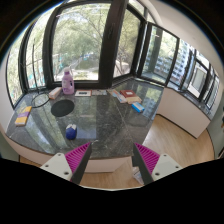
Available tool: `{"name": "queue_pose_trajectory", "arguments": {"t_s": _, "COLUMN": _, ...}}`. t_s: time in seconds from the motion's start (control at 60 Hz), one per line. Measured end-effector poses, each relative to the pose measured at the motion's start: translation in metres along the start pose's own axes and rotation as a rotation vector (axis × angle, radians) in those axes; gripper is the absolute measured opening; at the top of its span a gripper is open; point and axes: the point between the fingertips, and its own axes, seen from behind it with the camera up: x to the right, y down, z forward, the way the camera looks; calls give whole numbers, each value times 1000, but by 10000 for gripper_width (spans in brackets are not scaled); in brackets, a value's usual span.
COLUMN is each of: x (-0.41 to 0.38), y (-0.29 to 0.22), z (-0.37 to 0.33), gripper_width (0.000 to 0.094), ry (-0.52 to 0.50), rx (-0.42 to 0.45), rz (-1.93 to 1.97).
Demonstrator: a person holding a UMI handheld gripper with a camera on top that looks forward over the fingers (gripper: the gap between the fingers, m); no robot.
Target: Arrange mouse
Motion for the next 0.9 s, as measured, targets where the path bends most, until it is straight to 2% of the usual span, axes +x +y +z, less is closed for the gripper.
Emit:
{"name": "queue_pose_trajectory", "arguments": {"t_s": 0.117, "x": -2, "y": 8, "z": -2, "gripper_width": 854, "ry": 3, "rx": -6, "rz": 3}}
{"name": "queue_pose_trajectory", "arguments": {"t_s": 0.317, "x": -28, "y": 59, "z": -1, "gripper_width": 855, "ry": 2, "rx": -41, "rz": 28}}
{"name": "queue_pose_trajectory", "arguments": {"t_s": 0.55, "x": -118, "y": 124, "z": 36, "gripper_width": 853, "ry": -99, "rx": -98, "rz": 96}}
{"name": "queue_pose_trajectory", "arguments": {"t_s": 0.733, "x": -194, "y": 107, "z": 93, "gripper_width": 858, "ry": -181, "rx": -5, "rz": 49}}
{"name": "queue_pose_trajectory", "arguments": {"t_s": 0.9, "x": -233, "y": 76, "z": 169, "gripper_width": 855, "ry": -189, "rx": 69, "rz": 0}}
